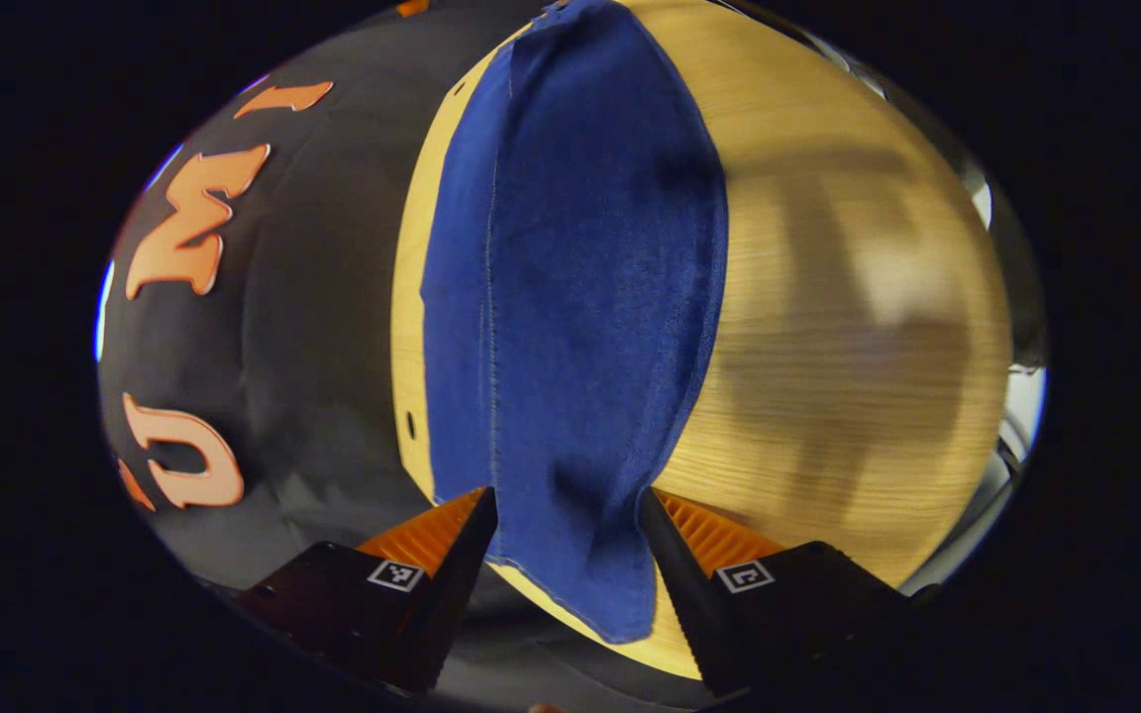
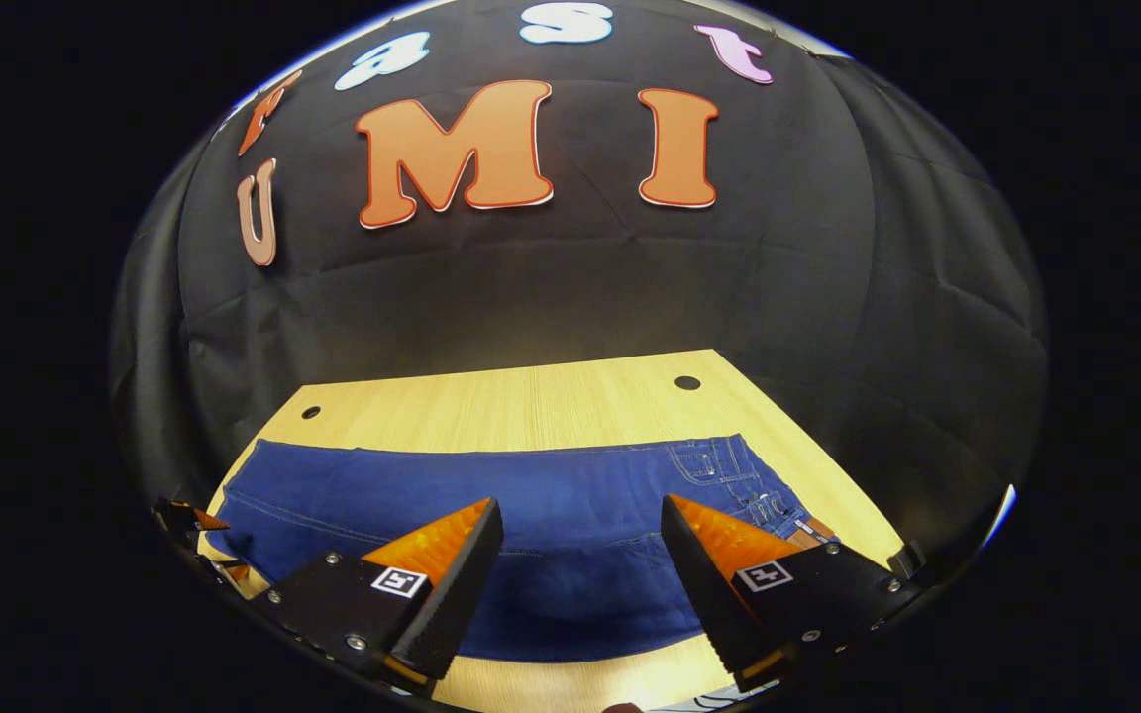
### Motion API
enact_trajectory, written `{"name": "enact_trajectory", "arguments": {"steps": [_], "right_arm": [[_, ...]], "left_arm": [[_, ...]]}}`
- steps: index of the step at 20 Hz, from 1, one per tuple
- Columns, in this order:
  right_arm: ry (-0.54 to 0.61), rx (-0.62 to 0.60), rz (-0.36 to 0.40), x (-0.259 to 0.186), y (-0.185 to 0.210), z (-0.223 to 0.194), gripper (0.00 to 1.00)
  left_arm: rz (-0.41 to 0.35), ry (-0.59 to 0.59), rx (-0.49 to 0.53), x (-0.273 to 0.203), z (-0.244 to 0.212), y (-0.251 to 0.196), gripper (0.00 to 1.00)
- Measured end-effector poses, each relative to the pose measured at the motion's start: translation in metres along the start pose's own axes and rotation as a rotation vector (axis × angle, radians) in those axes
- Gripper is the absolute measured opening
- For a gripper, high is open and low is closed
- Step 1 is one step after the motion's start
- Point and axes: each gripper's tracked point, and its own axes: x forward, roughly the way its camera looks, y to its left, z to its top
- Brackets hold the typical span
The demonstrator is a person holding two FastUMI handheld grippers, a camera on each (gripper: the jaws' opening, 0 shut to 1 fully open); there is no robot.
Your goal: Grasp the waist and the cuffs of the jeans and fold them to make the two legs overlap; first hold the waist and fold one-third of the jeans toward the cuffs, then hold the cuffs and fold the remaining one-third in the same direction to finish folding.
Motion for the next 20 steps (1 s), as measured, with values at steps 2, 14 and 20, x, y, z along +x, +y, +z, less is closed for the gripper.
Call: {"name": "enact_trajectory", "arguments": {"steps": [2, 14, 20], "right_arm": [[0.006, -0.009, -0.008, -0.002, -0.003, -0.002, 0.98], [-0.048, -0.637, -0.085, -0.012, -0.084, 0.004, 0.99], [0.067, -1.161, -0.016, -0.01, -0.107, -0.075, 0.98]], "left_arm": [[0.06, -0.012, 0.035, 0.01, 0.0, 0.006, 0.82], [-0.008, -0.028, -0.081, 0.037, -0.004, -0.008, 0.09], [0.011, 0.007, -0.058, 0.038, -0.002, -0.006, 0.08]]}}
